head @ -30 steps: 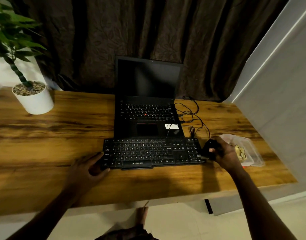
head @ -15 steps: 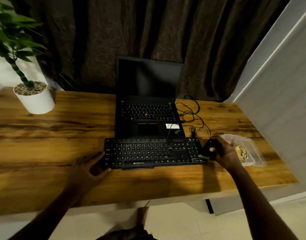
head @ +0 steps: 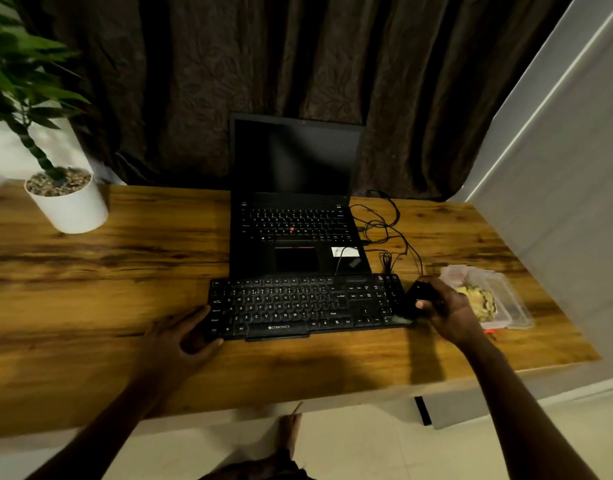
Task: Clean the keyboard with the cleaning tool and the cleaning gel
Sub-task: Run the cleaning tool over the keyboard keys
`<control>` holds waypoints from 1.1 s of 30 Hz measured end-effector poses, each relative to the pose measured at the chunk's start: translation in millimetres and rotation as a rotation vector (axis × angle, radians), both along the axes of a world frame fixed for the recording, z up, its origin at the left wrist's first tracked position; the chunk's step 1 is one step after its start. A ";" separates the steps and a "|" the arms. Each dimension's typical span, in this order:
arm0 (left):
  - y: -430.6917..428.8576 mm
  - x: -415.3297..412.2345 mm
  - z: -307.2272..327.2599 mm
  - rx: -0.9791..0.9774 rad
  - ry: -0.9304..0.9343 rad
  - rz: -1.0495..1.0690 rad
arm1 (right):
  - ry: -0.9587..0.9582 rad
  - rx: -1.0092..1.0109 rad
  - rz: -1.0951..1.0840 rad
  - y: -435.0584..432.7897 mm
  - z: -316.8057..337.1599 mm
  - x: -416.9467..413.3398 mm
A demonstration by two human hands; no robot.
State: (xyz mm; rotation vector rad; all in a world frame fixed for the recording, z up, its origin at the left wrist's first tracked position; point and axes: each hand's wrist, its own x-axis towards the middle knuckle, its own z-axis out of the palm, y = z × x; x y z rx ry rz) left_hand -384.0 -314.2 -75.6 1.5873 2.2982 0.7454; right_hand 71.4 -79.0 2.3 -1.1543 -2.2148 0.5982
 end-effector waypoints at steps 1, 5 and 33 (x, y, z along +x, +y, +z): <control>0.2 -0.9 -1.4 -0.010 0.005 0.000 | -0.008 0.015 -0.008 -0.1 0.6 4.7; -0.2 -0.1 -1.7 -0.007 -0.023 0.008 | -0.037 0.037 -0.019 0.8 -5.6 3.6; 0.1 -0.5 -4.4 0.041 -0.025 0.009 | -0.021 -0.007 -0.068 -13.3 3.5 0.6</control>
